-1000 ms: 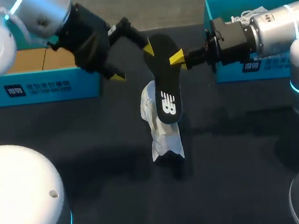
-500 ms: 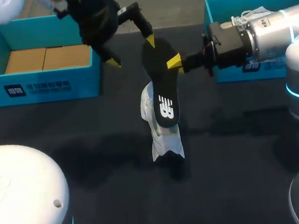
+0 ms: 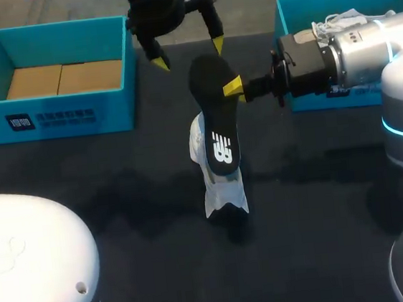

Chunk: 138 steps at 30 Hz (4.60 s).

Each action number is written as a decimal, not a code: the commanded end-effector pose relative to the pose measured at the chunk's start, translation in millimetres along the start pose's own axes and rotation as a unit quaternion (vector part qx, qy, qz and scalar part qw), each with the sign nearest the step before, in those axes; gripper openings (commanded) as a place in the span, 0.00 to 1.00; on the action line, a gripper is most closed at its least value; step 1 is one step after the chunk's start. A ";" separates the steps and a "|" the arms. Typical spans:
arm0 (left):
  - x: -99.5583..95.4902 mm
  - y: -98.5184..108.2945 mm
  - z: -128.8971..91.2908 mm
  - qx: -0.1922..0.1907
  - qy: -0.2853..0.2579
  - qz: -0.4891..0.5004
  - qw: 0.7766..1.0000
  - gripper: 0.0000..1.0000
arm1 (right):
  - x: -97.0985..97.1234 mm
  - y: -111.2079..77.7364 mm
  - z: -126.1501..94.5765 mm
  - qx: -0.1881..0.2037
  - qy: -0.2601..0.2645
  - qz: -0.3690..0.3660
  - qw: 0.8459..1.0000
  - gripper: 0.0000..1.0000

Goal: Take the shoe out of the shoebox, open the shoe tongue, remove and reinsert the insole, then place the shoe into the shoebox

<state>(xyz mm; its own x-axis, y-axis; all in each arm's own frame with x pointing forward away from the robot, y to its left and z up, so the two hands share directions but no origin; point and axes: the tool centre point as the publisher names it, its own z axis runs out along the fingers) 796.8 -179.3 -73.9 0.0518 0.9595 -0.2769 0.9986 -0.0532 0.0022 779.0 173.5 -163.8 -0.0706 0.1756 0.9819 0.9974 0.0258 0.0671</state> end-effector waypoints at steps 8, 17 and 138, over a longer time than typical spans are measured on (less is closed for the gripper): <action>-7.2 2.8 -5.9 -0.005 0.087 0.006 0.996 1.00 | 0.1 0.1 5.8 0.013 -0.020 -0.003 1.000 0.00; -9.0 1.1 -6.9 -0.008 0.086 0.006 0.996 1.00 | 2.5 -1.9 5.1 0.014 -0.021 -0.007 1.000 0.00; 23.0 -6.8 53.0 -0.108 -0.576 -0.051 0.809 0.48 | 41.8 6.6 2.3 0.034 -0.018 0.027 0.999 0.00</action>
<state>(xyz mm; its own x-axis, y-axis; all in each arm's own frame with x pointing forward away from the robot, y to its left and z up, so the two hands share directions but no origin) 786.8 -162.5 -129.3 0.0446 0.0667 -0.9968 0.9829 0.1757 0.0558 780.1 177.9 -121.9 -0.0188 0.2131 0.9769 0.9969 0.0790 0.0019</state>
